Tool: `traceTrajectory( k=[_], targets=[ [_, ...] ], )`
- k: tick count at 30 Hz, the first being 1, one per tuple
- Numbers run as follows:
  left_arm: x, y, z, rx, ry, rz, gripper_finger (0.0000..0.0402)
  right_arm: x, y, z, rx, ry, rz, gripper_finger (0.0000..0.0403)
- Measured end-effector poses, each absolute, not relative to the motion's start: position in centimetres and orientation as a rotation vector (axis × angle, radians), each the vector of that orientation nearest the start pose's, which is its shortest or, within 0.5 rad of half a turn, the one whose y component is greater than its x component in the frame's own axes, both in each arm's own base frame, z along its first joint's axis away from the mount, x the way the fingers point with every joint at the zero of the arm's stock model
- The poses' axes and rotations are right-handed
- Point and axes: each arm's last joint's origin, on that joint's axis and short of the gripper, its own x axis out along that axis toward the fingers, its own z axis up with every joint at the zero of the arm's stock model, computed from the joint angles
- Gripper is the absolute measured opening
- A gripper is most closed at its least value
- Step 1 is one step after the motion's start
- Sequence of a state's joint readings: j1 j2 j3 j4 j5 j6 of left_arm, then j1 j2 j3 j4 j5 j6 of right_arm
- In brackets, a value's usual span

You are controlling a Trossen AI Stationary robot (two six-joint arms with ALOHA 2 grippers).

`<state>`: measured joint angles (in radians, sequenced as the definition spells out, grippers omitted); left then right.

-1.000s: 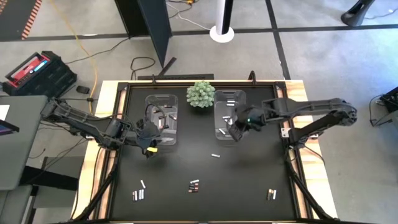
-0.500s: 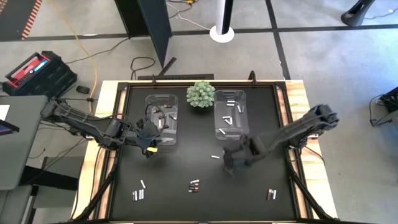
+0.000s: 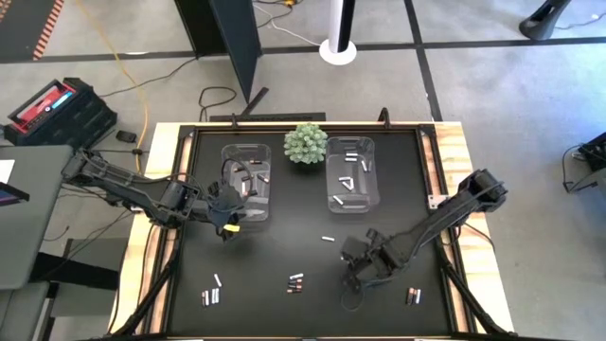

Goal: Sort batteries
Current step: Put the white-blue battery into the right transparent bin

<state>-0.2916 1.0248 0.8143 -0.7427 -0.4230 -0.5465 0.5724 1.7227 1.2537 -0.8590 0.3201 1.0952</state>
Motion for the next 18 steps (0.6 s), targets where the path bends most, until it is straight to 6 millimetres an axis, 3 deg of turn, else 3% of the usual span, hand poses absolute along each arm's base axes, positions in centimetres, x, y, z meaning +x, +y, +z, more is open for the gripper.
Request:
traceTrajectory(
  k=[3,8,14,18],
  targets=[
    [18.5,-4.3,26.0,-0.182,0.824,0.359,0.0112,28.0,16.9,21.4,0.28,1.157,-0.384,0.0165],
    [18.5,-4.3,26.0,-0.215,0.818,0.374,0.0112,28.1,16.8,21.5,0.247,1.146,-0.381,0.0179],
    [18.5,-4.3,26.0,-0.218,0.817,0.375,0.0112,27.9,18.2,22.0,-0.014,0.916,-0.395,0.018],
    [18.5,-4.3,26.0,-0.217,0.817,0.375,0.0112,26.7,18.7,21.2,-0.052,0.792,-0.501,0.018]
  ],
)
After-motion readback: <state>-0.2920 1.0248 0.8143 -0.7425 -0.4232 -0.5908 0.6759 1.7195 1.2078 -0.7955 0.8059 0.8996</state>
